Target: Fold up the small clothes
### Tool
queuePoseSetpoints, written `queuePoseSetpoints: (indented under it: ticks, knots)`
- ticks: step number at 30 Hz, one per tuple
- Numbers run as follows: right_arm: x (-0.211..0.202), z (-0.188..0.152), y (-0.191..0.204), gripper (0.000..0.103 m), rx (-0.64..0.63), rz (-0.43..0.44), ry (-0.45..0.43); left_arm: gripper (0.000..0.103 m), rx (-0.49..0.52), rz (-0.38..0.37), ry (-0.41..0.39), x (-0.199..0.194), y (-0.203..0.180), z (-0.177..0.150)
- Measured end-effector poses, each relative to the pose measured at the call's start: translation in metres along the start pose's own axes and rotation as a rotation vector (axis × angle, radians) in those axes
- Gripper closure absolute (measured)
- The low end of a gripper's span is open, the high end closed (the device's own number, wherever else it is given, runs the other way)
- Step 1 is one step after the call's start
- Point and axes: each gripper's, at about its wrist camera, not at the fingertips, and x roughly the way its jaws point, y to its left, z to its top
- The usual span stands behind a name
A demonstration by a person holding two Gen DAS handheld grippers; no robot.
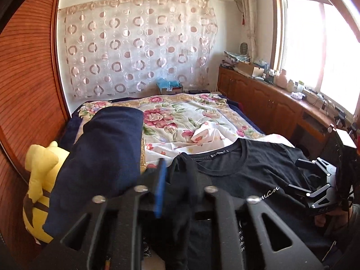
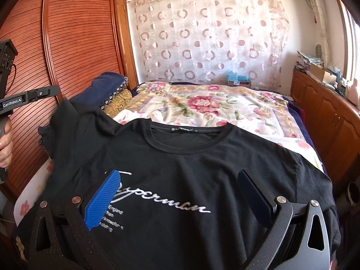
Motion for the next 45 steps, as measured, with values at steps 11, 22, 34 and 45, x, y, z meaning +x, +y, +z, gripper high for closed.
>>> queuePoseSetpoints:
  ticks: [11,22,34,45]
  knots:
    - [0.024,0.011,0.045,0.014,-0.061,0.163,0.067,0.026,-0.054,0.053,0.004,-0.02,0.027,-0.018]
    - [0.113,0.028,0.107,0.045,-0.117,0.408,0.242,0.026,-0.089,0.076,0.03,-0.023,0.037,-0.045]
    - [0.161,0.075,0.102,0.099,-0.175,0.465,0.273,0.026,-0.123,0.066,0.051,-0.032,0.039,-0.071]
    - [0.165,0.105,0.069,0.076,-0.196,0.171,0.199,0.026,-0.131,0.031,0.076,-0.028,0.028,-0.083]
